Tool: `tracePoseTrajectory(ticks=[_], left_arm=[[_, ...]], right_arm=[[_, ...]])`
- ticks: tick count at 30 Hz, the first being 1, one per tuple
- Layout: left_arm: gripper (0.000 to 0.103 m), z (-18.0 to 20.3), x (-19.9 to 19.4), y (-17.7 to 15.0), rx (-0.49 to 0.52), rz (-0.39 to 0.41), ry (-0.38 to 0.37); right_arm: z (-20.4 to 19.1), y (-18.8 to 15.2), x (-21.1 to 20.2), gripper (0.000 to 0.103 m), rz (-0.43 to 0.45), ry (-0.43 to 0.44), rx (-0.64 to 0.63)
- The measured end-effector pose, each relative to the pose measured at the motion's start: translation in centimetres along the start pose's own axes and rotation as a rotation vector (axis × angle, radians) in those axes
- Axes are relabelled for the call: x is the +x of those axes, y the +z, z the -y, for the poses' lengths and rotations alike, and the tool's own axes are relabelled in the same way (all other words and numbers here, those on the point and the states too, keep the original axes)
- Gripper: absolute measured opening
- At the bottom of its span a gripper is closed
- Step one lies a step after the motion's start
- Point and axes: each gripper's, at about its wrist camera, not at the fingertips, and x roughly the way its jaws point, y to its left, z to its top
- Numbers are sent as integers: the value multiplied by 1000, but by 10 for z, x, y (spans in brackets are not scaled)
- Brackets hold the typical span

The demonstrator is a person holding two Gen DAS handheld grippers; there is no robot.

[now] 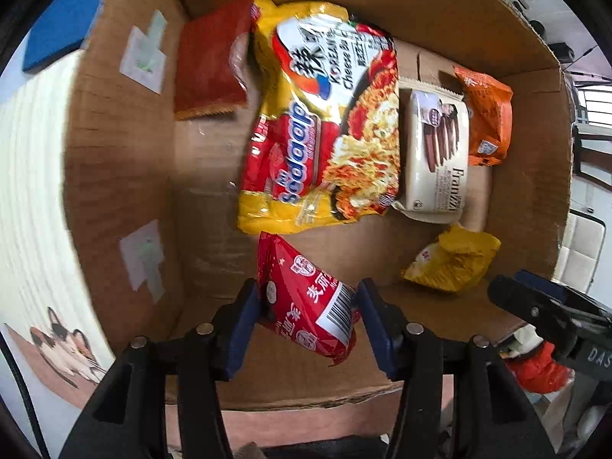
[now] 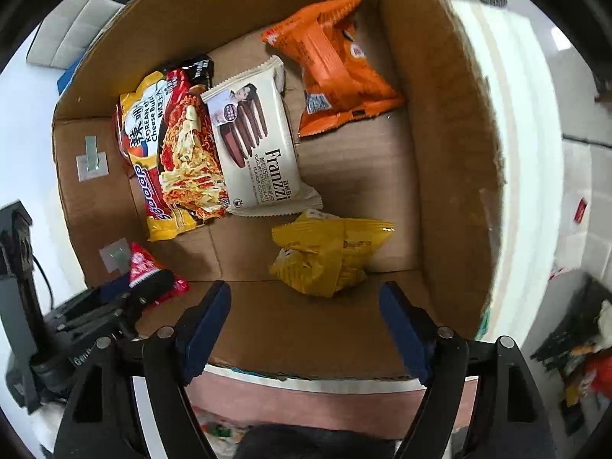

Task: Organize snacks
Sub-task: 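Drop both packets into the box and open both tools, then move both tools back toward the cookie and candy packets on the table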

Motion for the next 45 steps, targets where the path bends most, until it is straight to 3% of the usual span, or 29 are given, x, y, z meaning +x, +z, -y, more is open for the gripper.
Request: tracePoseTrajectory(ticks=[1,4,7,10,22,28,32,36,41,45], left_arm=[[54,-1,-3,-2,1,15,3],[75,-1,-14,-10,8,58,-4],[80,3,-26,-26,36,113,19],[92,6,-38,-44,58,173,46],[92,12,-83,-114,78,372,45],[92,15,-89,-150,73,445,66],[92,17,-76,-167,60,443,71],[92,20,-42,-169,38,380,73],[92,19,7,-153,-16,288,70],[92,12,47,-132,-110,187,8]], right_arm=[[-2,-4,-3,87,19,-17,-16],[-9,-12,-12,90,78,-76,-63],[-15,-25,-21,92,151,-123,-98],[-20,-44,-31,93,229,-144,-126],[-25,-123,-66,95,430,-144,-155],[-21,-164,-77,95,466,-105,-160],[-4,-179,-66,95,435,-70,-119],[29,-177,-34,95,344,-15,-25],[59,-161,14,95,274,1,47],[72,-145,41,95,271,11,83]])
